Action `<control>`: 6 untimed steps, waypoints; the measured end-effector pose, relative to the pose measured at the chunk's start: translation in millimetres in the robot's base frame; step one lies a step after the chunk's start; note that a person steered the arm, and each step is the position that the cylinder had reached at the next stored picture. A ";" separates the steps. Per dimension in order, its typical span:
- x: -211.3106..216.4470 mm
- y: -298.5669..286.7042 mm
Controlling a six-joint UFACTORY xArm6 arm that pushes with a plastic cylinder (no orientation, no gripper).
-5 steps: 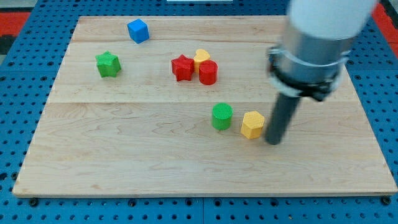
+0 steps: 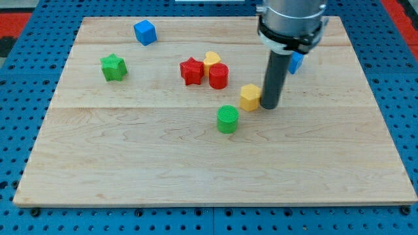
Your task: Move the yellow hexagon closer to the red star and red circle
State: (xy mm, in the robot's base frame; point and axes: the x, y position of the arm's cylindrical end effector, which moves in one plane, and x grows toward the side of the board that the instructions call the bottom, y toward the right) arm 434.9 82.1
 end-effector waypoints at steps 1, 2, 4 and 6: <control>-3.3 -58.3; 0.8 -49.8; -22.9 -79.9; -18.8 -78.6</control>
